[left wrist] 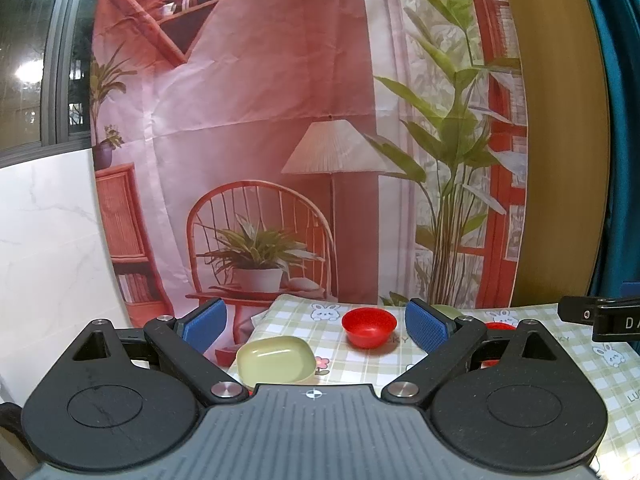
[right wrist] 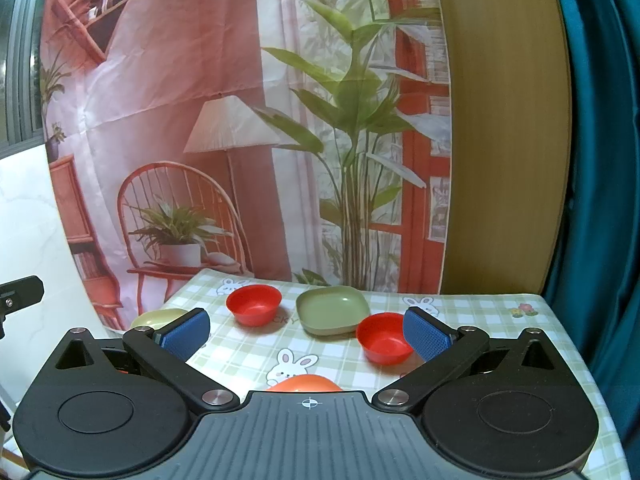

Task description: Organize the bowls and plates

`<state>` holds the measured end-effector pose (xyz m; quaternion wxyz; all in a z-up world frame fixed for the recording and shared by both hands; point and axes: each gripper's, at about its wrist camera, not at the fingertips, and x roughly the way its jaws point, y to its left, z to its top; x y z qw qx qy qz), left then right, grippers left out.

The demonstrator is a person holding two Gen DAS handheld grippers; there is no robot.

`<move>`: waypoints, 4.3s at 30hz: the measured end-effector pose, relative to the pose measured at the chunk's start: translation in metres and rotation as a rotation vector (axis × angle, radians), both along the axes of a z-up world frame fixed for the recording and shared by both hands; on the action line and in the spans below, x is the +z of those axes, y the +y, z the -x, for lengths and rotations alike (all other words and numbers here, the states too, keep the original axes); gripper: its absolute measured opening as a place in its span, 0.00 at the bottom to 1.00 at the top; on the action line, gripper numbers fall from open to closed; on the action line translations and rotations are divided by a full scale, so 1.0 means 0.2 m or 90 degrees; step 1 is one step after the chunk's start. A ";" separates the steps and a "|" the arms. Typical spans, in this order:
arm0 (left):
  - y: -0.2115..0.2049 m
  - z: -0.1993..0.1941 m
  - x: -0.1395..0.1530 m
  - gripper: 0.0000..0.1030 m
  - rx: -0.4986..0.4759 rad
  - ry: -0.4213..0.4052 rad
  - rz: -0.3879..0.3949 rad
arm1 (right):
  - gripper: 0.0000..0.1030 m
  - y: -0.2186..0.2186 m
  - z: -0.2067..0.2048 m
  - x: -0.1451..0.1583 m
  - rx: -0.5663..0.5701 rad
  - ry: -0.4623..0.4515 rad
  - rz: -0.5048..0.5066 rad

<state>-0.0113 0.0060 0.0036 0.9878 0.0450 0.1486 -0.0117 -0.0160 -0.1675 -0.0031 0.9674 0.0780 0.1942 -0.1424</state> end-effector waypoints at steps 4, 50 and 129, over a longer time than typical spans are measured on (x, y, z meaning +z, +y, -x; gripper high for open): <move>0.00 0.00 0.00 0.94 0.000 -0.001 0.001 | 1.00 0.01 0.00 0.00 0.000 -0.001 0.000; -0.01 0.02 0.03 0.94 0.003 -0.007 0.005 | 1.00 0.01 0.01 0.00 -0.003 -0.007 0.001; 0.86 -0.83 -1.03 0.15 0.148 0.376 0.099 | 0.13 0.86 -1.50 -0.96 0.476 0.273 -0.080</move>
